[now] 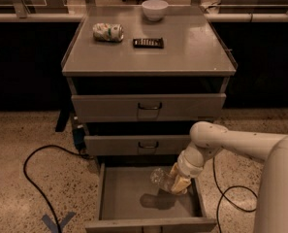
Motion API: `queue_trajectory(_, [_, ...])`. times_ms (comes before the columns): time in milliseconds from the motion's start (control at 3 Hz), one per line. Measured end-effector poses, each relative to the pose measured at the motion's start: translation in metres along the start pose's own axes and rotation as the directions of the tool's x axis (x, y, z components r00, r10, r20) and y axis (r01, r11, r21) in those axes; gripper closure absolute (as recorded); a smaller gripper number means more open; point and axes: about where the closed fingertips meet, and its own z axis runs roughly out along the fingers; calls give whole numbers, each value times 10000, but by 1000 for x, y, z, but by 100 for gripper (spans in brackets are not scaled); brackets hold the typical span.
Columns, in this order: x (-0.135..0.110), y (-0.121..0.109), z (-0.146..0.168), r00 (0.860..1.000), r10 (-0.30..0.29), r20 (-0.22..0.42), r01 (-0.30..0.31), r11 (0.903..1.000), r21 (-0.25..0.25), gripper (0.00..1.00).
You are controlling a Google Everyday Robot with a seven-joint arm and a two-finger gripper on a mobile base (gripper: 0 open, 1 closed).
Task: Place water bottle into bottom drawer
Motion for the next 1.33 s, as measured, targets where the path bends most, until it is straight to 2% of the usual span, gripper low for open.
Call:
queue_trajectory(333, [24,1,61,9904,1372,153,-1373,9905,28,100])
queue_trajectory(667, [24,2,61,9904,1372,153,-1373,9905,28,100])
queue_trajectory(1000, [23,-14,85,9884,1518,-9,-1518,9884,82,100])
queue_trajectory(1333, [28,-36,117,9702,2413,213,-2416,9703,119,100])
